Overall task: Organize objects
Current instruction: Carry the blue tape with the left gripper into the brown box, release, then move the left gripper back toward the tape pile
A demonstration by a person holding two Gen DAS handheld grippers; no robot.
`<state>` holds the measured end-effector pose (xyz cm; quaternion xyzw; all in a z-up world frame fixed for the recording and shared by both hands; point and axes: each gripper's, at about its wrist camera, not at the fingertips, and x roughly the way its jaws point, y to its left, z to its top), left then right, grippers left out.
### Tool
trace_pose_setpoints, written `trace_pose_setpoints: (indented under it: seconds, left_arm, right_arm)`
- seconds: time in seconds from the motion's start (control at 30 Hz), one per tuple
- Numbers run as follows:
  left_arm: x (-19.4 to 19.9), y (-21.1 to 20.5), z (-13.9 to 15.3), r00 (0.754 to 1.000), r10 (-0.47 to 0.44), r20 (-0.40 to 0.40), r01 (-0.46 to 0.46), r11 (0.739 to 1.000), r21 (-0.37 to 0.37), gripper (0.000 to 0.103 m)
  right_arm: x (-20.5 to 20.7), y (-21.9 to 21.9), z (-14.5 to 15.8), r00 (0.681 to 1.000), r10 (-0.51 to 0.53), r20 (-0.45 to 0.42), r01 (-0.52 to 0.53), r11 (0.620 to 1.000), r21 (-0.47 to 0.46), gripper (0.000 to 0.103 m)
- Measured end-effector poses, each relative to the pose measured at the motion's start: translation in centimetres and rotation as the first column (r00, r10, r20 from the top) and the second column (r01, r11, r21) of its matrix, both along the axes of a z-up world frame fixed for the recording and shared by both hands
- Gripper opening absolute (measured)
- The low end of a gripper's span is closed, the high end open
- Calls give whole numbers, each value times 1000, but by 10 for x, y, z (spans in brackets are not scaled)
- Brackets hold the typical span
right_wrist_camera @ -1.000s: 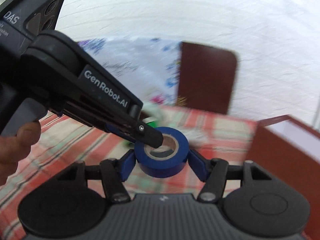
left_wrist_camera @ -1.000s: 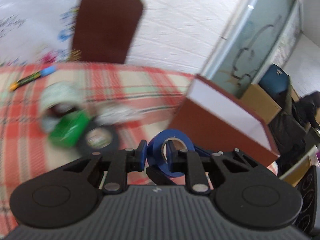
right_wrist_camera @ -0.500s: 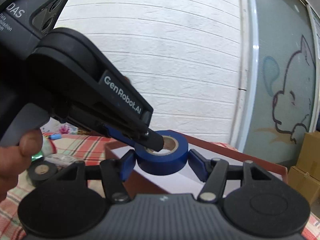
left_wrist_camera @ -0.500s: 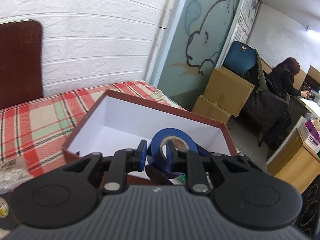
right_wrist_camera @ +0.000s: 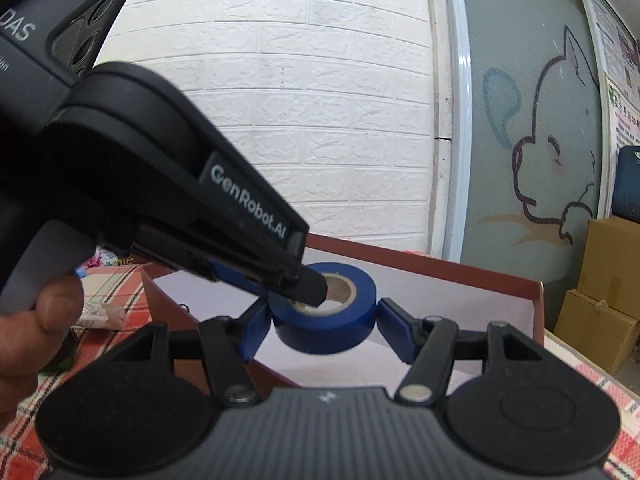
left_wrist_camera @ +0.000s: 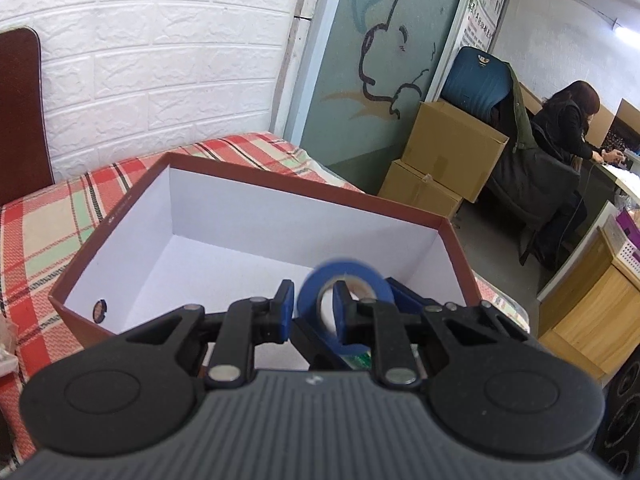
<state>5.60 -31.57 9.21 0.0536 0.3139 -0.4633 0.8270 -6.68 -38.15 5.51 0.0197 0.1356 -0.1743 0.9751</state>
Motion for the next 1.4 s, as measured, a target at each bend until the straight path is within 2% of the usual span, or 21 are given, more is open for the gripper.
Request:
trace_pose_setpoints:
  seconds: [0.27,0.37,0.63,0.77,0.83,1.13,1.4]
  left_arm:
    - [-11,6,4,995,69,77,-74,996,59,34]
    - [-17,16,7,991,92,99,-98,993,61,43]
    - [-31,60,13,971,173,165,-184,981,54,45]
    - [-28,93,4,959,246,140,-258,964,70,46]
    - [-25,111,-4,950,285,129,-297,951,85,46]
    - [-15,180,-44,906,412,95,-423,886,188,48]
    - [-8,226,-69,875,480,68,-481,843,240,50]
  right_arm:
    - [-6,4,-4,1000,-26,7,26,1000,8,68]
    - [-8,2,-3,1000,-23,20,23,1000,15,68]
    - [-21,24,-2,997,-12,70,12,1000,0,70]
    - [-24,37,-6,997,-7,71,6,1000,4,71]
    - [-26,49,-9,997,-3,77,5,1000,-19,74]
    - [-8,98,-23,991,129,-28,-129,992,10,80]
    - [17,137,-42,954,242,-177,-232,970,72,82]
